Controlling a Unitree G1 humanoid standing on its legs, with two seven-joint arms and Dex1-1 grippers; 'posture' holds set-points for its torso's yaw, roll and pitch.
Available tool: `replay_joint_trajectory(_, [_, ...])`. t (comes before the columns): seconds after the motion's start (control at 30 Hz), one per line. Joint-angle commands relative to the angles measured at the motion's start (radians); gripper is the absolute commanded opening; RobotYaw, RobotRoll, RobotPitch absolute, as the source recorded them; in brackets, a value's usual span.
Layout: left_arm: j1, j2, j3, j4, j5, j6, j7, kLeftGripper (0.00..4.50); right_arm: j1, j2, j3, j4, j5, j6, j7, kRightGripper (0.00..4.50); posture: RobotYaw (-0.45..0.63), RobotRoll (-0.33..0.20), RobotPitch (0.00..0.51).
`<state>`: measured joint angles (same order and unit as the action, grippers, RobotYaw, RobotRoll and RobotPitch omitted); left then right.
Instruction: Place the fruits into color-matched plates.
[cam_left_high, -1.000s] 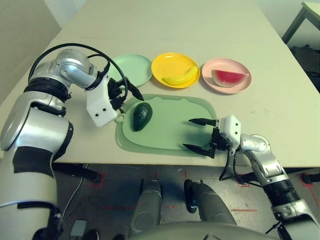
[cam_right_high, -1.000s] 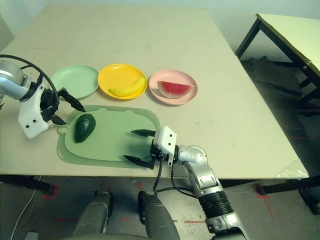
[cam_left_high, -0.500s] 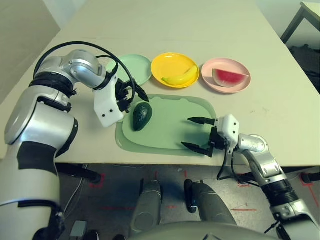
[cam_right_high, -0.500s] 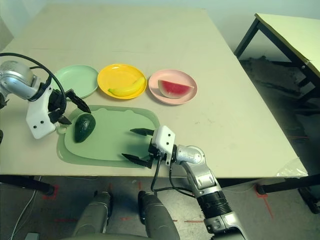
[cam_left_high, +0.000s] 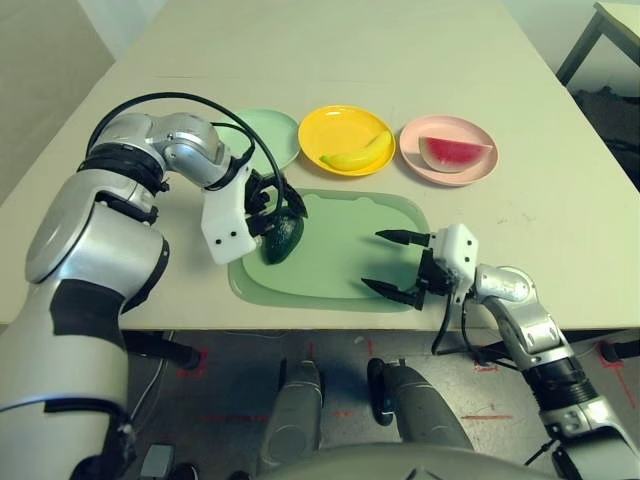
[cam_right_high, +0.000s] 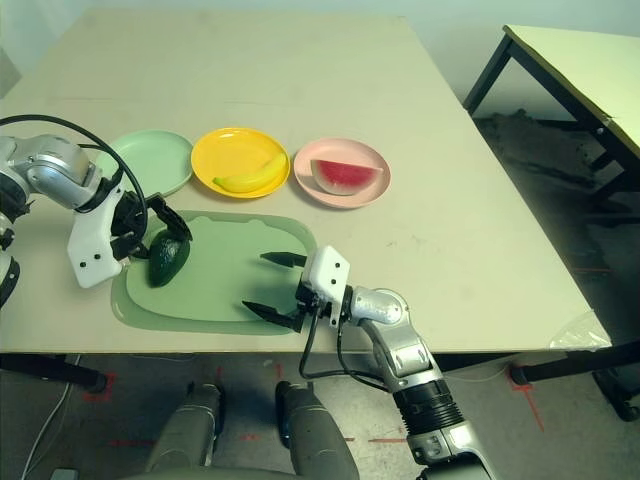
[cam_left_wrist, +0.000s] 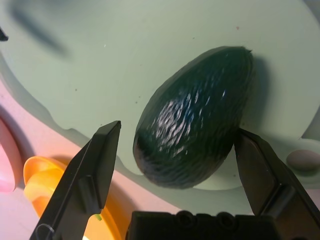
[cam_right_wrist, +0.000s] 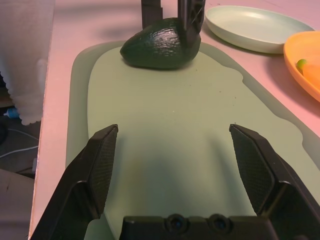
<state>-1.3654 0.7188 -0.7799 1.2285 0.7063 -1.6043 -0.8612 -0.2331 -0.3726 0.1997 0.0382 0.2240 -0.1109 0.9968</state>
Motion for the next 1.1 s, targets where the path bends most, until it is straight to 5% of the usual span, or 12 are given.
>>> replay_joint_trajectory(0.03, [-0.015, -0.007, -0.03, -0.012, 0.045, -0.01, 0.047, 4.5, 0.004, -0.007, 0.001, -0.02, 0.006, 0.012, -0.006, 4.48, -0.04, 0.0, 0.182])
replay_joint_trajectory(0.9, [-0.044, -0.024, -0.139, -0.031, 0.262, -0.01, 0.313, 4.5, 0.012, -0.007, 0.002, -0.063, 0.013, 0.042, -0.032, 4.48, -0.06, 0.0, 0.184])
replay_joint_trajectory(1.1, [-0.055, -0.028, -0.162, -0.019, 0.279, -0.01, 0.342, 3.15, 0.006, -0.006, 0.0, -0.069, 0.016, 0.048, -0.035, 4.5, -0.06, 0.0, 0.184])
